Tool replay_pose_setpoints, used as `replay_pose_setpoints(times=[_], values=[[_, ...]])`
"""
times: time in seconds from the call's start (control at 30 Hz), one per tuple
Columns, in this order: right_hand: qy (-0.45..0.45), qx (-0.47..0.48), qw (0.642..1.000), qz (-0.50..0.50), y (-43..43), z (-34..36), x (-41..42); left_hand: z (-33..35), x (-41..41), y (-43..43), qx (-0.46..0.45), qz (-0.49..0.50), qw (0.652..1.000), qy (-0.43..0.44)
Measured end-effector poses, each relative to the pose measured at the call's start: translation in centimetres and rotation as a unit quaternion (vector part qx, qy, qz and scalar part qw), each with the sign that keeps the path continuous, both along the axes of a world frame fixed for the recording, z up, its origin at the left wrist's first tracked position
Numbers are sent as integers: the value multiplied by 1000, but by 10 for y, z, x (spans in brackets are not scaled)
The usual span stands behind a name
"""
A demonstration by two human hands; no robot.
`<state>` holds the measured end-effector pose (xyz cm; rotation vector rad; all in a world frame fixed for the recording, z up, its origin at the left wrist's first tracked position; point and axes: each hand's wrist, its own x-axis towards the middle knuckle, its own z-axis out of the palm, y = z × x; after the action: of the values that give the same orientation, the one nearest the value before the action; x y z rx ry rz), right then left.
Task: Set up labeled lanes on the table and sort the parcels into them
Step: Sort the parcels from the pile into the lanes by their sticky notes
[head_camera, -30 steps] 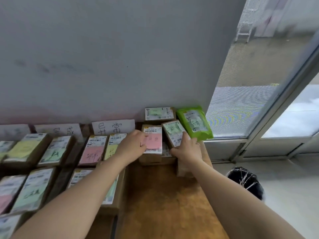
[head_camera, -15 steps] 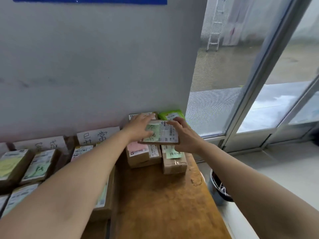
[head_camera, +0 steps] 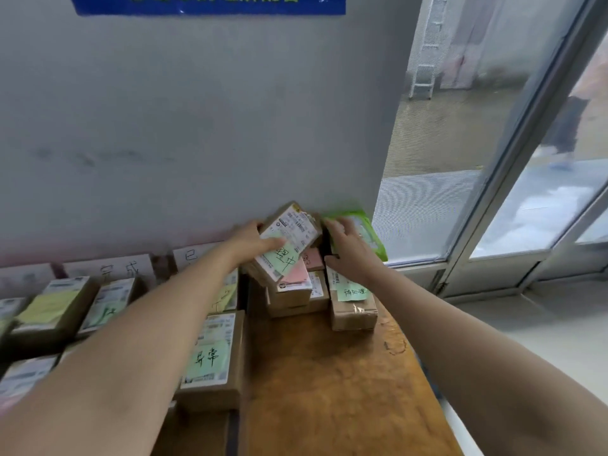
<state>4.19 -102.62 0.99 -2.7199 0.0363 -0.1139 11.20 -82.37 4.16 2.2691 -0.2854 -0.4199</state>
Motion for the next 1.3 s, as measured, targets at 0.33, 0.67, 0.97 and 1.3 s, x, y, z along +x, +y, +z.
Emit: replay_pose_setpoints(times=[0.33,0.67,0.97,1.3], values=[[184,16,981,-58,43,-48,44,-22,17,58,-47,141,988,-51],[224,72,963,-129,103,-69,54,-40,19,79,-108,105,989,-12],[83,91,980,-157,118,-53,34,-47,7,110,-198,117,973,14],[22,105,992,-60,178,-19,7,-30,-51,176,-296,194,934,41]])
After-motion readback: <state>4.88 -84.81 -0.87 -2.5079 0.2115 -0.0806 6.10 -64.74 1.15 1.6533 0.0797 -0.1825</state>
